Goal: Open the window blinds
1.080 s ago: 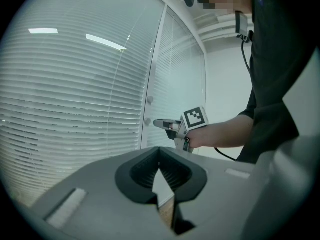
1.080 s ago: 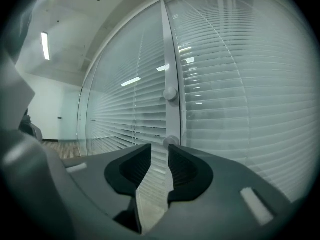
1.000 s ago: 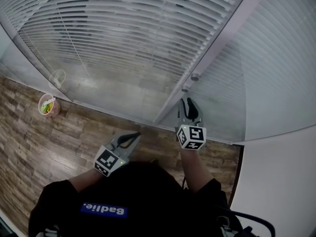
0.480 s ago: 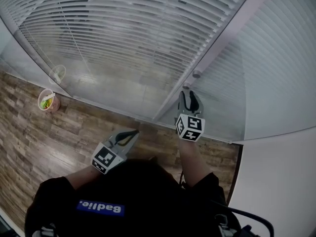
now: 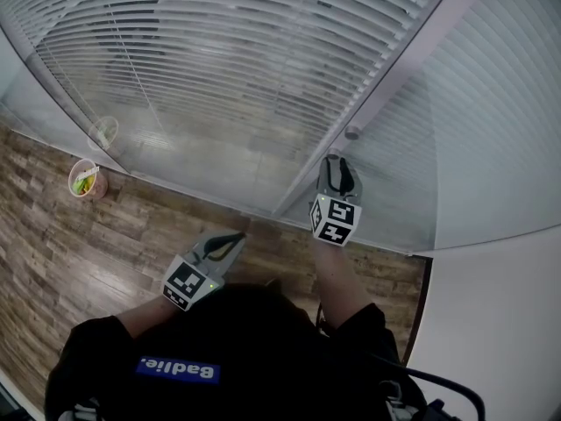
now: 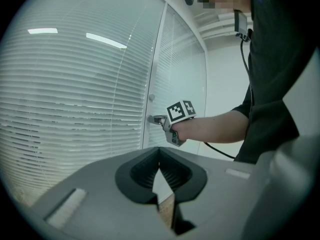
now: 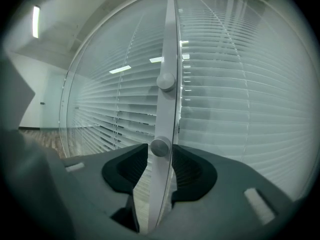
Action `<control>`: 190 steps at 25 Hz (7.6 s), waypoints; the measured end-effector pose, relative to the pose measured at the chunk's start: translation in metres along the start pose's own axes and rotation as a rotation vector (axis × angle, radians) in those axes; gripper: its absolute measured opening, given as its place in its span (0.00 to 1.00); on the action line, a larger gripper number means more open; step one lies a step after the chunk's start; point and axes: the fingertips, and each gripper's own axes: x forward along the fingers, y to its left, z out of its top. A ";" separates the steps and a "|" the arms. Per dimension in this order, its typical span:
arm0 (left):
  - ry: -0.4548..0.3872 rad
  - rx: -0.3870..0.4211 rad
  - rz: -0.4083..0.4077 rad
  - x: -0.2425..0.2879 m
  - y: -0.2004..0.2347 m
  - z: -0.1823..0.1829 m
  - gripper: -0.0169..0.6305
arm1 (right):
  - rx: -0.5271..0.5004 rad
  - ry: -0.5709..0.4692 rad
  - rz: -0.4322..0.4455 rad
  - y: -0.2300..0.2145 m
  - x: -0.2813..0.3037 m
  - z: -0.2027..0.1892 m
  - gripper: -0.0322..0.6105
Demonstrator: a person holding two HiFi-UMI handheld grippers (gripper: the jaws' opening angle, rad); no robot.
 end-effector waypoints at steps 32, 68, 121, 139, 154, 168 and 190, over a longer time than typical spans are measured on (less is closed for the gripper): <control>-0.012 0.014 -0.017 -0.031 0.019 -0.007 0.03 | -0.305 0.073 -0.216 0.002 0.012 0.002 0.24; -0.001 -0.016 -0.008 -0.032 0.017 -0.011 0.03 | 0.179 0.034 -0.043 -0.001 0.010 -0.003 0.35; -0.007 -0.025 -0.013 -0.031 0.017 -0.011 0.03 | -0.203 0.112 -0.042 0.001 0.009 -0.003 0.31; -0.018 -0.034 0.000 -0.037 0.016 -0.013 0.03 | -0.152 0.149 -0.112 0.001 0.012 0.004 0.23; -0.020 -0.039 -0.012 -0.034 0.015 -0.011 0.03 | -0.659 0.206 -0.183 0.005 0.011 0.001 0.19; -0.018 -0.037 -0.015 -0.031 0.013 -0.012 0.03 | 0.102 0.123 -0.055 -0.011 0.011 -0.012 0.32; -0.022 -0.038 -0.003 -0.034 0.018 -0.011 0.03 | -0.121 0.148 -0.119 0.000 0.015 0.006 0.24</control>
